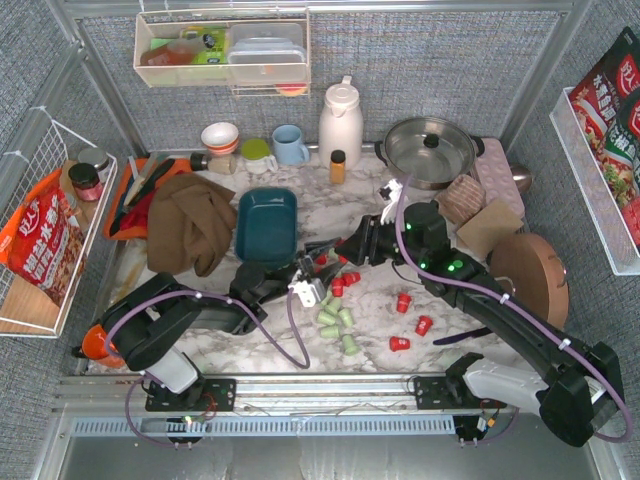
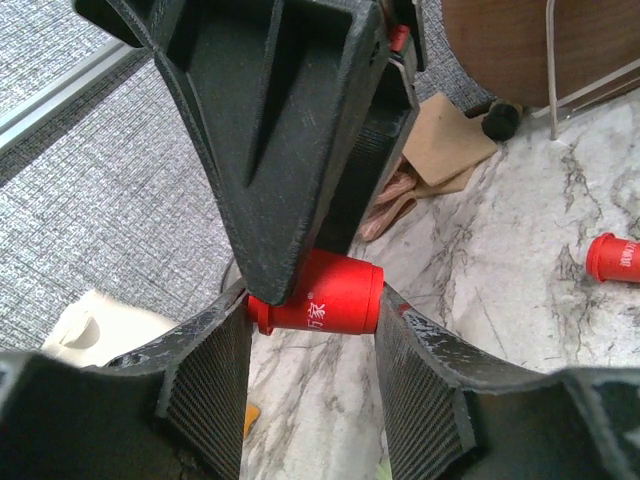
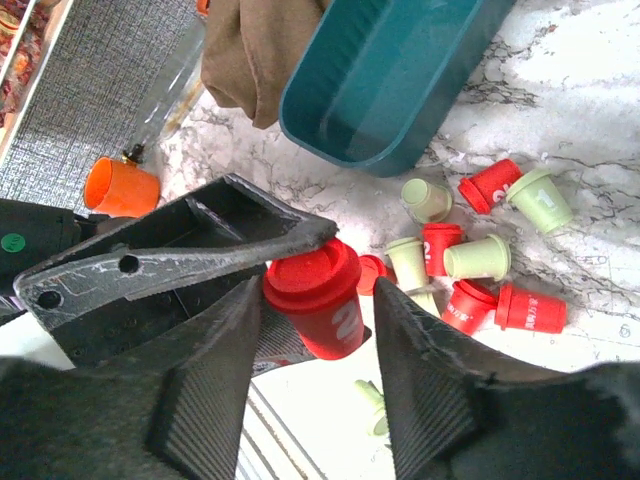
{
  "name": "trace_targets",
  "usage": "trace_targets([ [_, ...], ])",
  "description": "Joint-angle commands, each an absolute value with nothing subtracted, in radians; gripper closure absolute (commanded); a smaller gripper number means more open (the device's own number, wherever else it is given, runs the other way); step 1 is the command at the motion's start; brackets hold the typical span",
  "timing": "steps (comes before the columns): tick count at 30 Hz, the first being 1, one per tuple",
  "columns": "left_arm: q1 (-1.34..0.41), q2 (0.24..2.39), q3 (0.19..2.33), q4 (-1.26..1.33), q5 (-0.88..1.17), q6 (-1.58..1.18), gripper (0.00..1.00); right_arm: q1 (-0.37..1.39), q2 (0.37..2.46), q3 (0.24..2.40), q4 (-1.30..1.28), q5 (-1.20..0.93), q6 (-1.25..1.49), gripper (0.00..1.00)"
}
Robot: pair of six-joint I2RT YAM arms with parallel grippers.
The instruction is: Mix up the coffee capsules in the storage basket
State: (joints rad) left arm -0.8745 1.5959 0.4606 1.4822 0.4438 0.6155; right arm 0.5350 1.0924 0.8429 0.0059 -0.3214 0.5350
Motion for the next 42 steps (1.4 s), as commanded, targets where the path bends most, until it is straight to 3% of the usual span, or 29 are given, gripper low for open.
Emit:
trace_targets([
  [1, -0.874, 1.59, 0.46, 1.517, 0.428, 0.621, 0.56, 0.533, 1.083, 0.851, -0.011, -0.323, 0.532, 0.43],
  [6, -0.873, 1.594, 0.451, 1.521, 0.388, 0.607, 0.57, 0.529, 1.062, 0.853, -0.031, -0.308, 0.522, 0.32],
  [13, -0.862, 1.607, 0.403, 1.605, 0.188, 0.489, 0.58, 0.528, 0.977, 0.883, -0.149, -0.186, 0.418, 0.32],
  [18, -0.799, 1.563, 0.411, 1.512, 0.001, 0.307, 0.61, 0.528, 0.923, 0.879, -0.232, -0.034, 0.322, 0.32],
  [22, -0.719, 1.514, 0.48, 1.285, -0.135, 0.133, 0.64, 0.528, 0.9, 0.855, -0.251, 0.037, 0.285, 0.32],
  [26, -0.603, 1.514, 0.614, 0.861, -0.226, -0.119, 0.64, 0.528, 0.911, 0.832, -0.247, 0.062, 0.27, 0.32],
  [35, -0.457, 1.664, 0.901, 0.384, -0.154, -0.327, 0.61, 0.529, 1.044, 0.804, -0.221, 0.067, 0.256, 0.32],
  [42, -0.408, 1.858, 1.111, 0.23, -0.094, -0.352, 0.6, 0.539, 1.221, 0.794, -0.126, 0.034, 0.273, 0.32],
])
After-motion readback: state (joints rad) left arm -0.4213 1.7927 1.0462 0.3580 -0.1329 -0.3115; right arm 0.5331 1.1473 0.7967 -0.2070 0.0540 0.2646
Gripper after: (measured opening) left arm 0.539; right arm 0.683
